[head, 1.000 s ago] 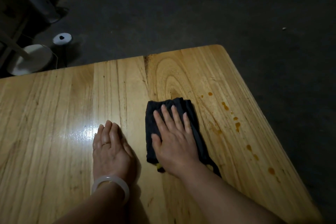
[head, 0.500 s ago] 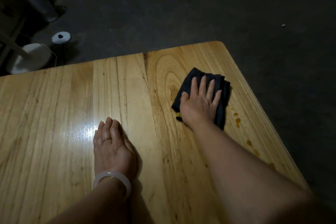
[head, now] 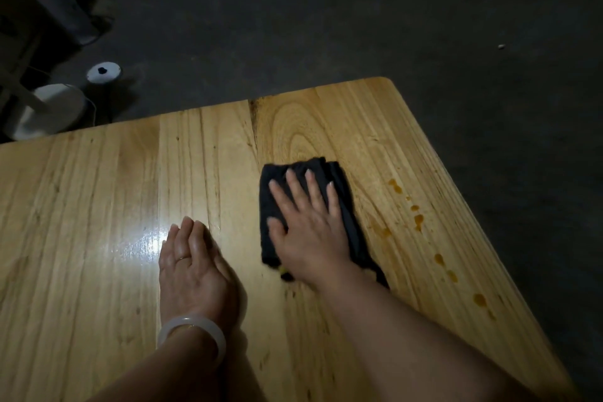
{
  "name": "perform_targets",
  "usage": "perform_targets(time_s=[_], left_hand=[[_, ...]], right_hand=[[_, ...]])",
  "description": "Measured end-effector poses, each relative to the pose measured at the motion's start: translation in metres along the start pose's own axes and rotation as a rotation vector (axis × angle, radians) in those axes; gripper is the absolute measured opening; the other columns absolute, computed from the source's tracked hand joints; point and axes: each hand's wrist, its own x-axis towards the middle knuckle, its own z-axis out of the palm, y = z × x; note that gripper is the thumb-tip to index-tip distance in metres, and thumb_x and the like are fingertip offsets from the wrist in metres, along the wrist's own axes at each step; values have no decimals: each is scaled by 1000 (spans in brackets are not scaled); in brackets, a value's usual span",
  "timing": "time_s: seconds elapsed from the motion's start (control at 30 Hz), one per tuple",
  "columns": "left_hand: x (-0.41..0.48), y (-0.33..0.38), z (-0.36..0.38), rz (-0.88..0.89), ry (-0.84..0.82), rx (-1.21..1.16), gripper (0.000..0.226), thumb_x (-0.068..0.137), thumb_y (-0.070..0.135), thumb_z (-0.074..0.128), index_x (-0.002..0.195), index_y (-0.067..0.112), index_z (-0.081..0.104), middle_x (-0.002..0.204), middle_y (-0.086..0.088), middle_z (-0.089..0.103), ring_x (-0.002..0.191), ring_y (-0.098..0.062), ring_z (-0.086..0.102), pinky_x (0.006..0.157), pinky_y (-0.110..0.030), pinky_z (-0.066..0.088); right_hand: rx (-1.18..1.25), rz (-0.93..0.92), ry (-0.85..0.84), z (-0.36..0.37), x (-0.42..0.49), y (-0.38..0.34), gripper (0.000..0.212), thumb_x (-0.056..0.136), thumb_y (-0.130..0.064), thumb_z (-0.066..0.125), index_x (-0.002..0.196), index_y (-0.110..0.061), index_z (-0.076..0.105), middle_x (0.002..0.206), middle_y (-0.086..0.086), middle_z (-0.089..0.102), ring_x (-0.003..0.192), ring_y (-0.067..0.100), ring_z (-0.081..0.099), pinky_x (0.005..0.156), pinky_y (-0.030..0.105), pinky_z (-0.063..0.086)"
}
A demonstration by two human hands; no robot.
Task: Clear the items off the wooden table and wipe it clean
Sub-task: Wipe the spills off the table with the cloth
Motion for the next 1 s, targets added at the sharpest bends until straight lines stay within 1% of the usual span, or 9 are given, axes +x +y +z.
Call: perform_targets(time_s=[0.2, 0.4, 0.57, 0.63, 0.7, 0.77, 0.87, 0.93, 1.0], left_hand=[[-1, -2, 0, 15, 23, -16, 50, 91, 22, 31, 137, 5, 40, 146, -14, 37, 141, -27, 23, 116, -42, 18], [-1, -5, 8, 34, 52, -31, 48, 91, 18, 36, 137, 6, 36, 146, -14, 35, 140, -28, 23, 115, -42, 17], [1, -6, 9, 18, 38, -19, 48, 91, 20, 34, 136, 5, 38, 145, -15, 36, 139, -29, 26, 115, -43, 19], [0, -4, 6, 28, 31, 1, 48, 91, 21, 32, 136, 4, 39, 144, -16, 38, 138, -30, 27, 116, -41, 16], [-1, -2, 2, 32, 25, 10, 50, 92, 23, 29, 137, 4, 37, 145, -16, 37, 139, -28, 24, 117, -36, 10], [-2, 0, -1, 27, 13, 13, 51, 92, 23, 27, 138, 3, 37, 146, -16, 36, 140, -28, 23, 117, -36, 10], [-1, 4, -6, 19, -12, -4, 48, 95, 19, 30, 140, 3, 36, 148, -16, 34, 141, -28, 21, 117, -37, 10], [-1, 6, -9, 4, -29, -20, 47, 95, 15, 35, 140, 2, 36, 149, -16, 32, 141, -28, 19, 118, -38, 10], [-1, 8, -11, -1, -26, -28, 47, 95, 16, 33, 140, 1, 36, 149, -16, 32, 141, -28, 20, 118, -39, 10]], right_hand=[[-49, 146, 20, -23, 60, 50, 59, 101, -51, 15, 153, -35, -8, 161, -7, -19, 146, 16, -23, 118, 47, -13], [-34, 320, 53, -22, 48, 52, 58, 102, -47, 12, 153, -30, -11, 161, -3, -20, 146, 20, -24, 118, 48, -12], [17, 197, 34, -5, -23, 20, 57, 100, -47, 3, 149, -32, -20, 156, -3, -30, 142, 18, -32, 117, 48, -17], [31, 130, 46, 6, -55, 11, 60, 94, -49, -2, 150, -34, -15, 157, -4, -28, 142, 16, -32, 117, 46, -16], [43, 89, 72, 14, -73, 10, 60, 94, -49, 4, 152, -36, -3, 160, -6, -19, 145, 14, -26, 117, 44, -14], [52, 63, 66, 15, -75, 15, 59, 96, -50, 8, 152, -38, -2, 159, -9, -19, 144, 11, -27, 116, 43, -16], [25, 51, 33, 7, -60, 28, 59, 93, -52, 2, 150, -41, -12, 156, -12, -27, 141, 10, -33, 116, 43, -18], [-7, 73, 34, 0, -42, 41, 58, 95, -52, 4, 150, -41, -13, 157, -12, -27, 142, 11, -31, 117, 43, -17], [-21, 115, 34, -8, -20, 60, 57, 99, -52, 10, 151, -40, -10, 158, -11, -23, 144, 12, -27, 118, 44, -15]])
